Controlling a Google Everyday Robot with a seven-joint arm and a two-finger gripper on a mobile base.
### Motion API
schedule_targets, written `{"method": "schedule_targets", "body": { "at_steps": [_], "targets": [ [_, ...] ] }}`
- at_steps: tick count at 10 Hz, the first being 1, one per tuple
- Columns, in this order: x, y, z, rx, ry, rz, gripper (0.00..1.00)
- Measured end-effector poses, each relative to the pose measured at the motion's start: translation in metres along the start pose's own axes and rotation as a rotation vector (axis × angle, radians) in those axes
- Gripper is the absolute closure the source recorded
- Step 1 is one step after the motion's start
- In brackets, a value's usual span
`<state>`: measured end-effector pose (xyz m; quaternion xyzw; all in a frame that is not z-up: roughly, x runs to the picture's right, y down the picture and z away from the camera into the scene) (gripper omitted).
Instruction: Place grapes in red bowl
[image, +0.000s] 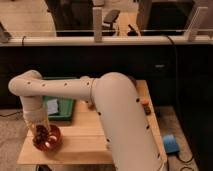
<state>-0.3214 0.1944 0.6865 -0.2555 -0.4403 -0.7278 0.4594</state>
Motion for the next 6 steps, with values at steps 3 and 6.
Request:
{"method": "schedule_targets", "body": {
  "at_steps": [3,6],
  "targets": [
    [0.0007,-0.0013,-0.0016,-0.003,-0.013,-0.006,0.20],
    [0.0009,-0.0026,-0.0023,-0.007,-0.027,-0.013,0.20]
  ]
}}
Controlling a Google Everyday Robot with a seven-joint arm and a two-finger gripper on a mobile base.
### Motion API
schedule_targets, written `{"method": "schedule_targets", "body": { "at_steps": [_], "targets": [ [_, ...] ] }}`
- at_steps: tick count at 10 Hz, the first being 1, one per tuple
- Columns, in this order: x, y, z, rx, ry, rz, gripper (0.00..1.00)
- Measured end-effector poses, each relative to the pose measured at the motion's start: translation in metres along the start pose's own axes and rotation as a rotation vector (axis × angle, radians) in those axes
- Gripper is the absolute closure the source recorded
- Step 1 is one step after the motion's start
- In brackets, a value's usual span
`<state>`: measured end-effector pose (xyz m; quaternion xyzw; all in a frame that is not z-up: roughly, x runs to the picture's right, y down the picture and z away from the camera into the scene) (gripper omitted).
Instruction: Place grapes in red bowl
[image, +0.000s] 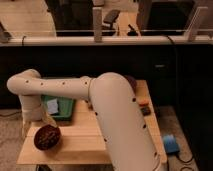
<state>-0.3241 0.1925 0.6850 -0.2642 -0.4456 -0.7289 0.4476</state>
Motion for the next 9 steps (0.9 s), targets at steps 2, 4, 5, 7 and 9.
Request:
{"method": "schedule_targets", "body": {
  "at_steps": [2,4,5,7,9],
  "targets": [
    [-0.0003,0.0001,-0.0010,-0.003,-0.005,-0.004,0.20],
    [-0.0009,0.0002,-0.0017,-0.002,-0.007,-0.006,0.20],
    [-0.0010,0.0004,-0.0020,0.000,-0.007,-0.006,0.20],
    [-0.0012,0.0007,-0.0019,0.003,-0.009,-0.005,0.20],
    [-0.0015,0.0018,-0.0022,0.004,-0.011,-0.005,0.20]
  ]
}}
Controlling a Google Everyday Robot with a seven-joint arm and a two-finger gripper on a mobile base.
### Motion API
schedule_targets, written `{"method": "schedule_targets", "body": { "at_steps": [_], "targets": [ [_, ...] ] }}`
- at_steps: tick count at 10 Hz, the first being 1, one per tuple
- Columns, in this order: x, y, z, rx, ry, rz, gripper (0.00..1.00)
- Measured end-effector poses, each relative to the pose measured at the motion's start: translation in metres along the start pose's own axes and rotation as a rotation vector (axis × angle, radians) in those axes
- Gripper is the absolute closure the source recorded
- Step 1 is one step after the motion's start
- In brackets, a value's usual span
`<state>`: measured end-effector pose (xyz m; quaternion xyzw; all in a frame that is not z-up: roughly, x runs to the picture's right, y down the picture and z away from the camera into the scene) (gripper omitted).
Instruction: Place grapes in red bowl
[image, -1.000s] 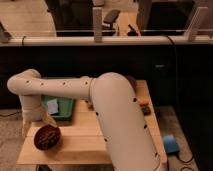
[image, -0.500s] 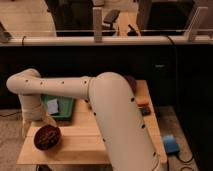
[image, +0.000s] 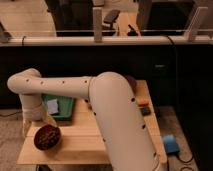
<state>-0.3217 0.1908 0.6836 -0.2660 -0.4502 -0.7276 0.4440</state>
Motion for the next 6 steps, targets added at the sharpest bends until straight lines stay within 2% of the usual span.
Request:
{"method": "schedule_targets", "body": {
  "at_steps": [6],
  "targets": [
    [0.0001,0.0038,-0.0018,0.007,0.002,0.003,0.20]
  ]
}}
